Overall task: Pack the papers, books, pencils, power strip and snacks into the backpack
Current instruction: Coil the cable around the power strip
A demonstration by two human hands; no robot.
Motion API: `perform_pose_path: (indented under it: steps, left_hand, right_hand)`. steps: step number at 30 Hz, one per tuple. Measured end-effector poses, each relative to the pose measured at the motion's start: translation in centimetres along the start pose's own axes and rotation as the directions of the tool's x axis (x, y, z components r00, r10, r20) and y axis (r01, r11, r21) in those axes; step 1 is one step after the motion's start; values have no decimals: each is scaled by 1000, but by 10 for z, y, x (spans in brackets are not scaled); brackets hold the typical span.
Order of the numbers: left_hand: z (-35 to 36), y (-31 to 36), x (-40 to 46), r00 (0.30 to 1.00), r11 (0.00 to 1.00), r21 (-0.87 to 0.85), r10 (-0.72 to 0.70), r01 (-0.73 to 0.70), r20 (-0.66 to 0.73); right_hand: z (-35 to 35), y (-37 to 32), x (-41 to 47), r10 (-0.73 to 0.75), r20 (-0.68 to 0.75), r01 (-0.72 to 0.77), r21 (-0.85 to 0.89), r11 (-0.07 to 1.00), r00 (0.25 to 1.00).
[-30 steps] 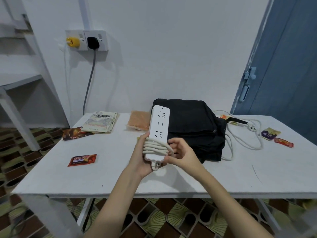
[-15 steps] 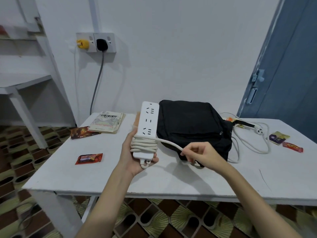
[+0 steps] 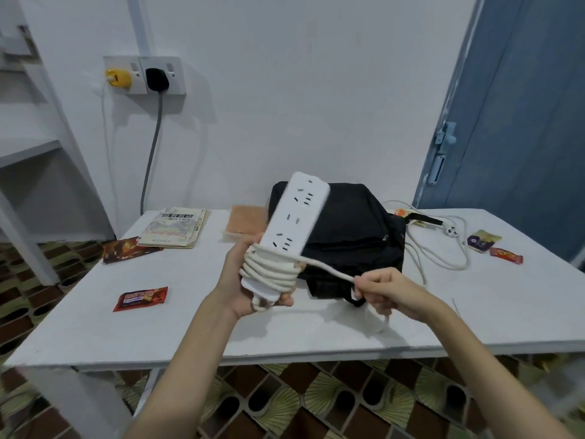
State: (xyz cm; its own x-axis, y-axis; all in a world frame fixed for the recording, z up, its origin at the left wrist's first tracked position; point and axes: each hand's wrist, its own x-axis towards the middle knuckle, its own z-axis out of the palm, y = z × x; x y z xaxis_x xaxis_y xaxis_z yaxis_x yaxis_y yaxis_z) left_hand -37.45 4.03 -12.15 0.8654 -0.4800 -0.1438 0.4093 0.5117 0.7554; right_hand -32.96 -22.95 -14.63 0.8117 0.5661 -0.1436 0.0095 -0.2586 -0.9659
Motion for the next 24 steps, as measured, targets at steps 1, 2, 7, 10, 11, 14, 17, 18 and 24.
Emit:
perform_pose_path:
  steps: [1, 2, 7, 10, 11, 14, 17, 18, 24]
  left_hand:
    - [1, 2, -4, 996, 994, 79, -83, 82, 12]
    - [-2, 1, -5, 988, 973, 176, -155, 151, 7]
    - [-16, -12, -1, 931, 669, 648, -286, 364, -228]
    - [-15, -24, 7, 919, 495, 777, -264, 389, -293]
    - [-12, -27, 8, 939, 458, 820, -195, 343, -283]
    - [-16, -29, 12, 942, 491, 837, 86, 243, -324]
    - [-29, -29, 13, 890, 681, 727, 274, 88, -365]
    - [-34, -29, 13, 881, 748, 662, 292, 32, -372]
    - [-44, -33, 21, 880, 973, 221, 159, -64, -447]
  right_hand:
    - [3, -5, 3, 18, -64, -23, -79, 997, 998]
    - [6, -8, 8, 21, -112, -38, -156, 987, 993]
    - [20, -37, 28, 0, -144, -54, -375, 925, 990]
    - [31, -56, 32, 22, -77, -51, -394, 918, 997]
    - [35, -61, 33, 29, -72, -55, -395, 917, 997]
    - [45, -69, 31, 38, -26, -46, -410, 911, 999]
    - [51, -67, 24, 8, 22, -1, -308, 951, 1000]
    - [51, -65, 22, -13, 3, 14, -254, 967, 1000]
    - [53, -36, 10, -192, -129, 191, -18, 981, 973]
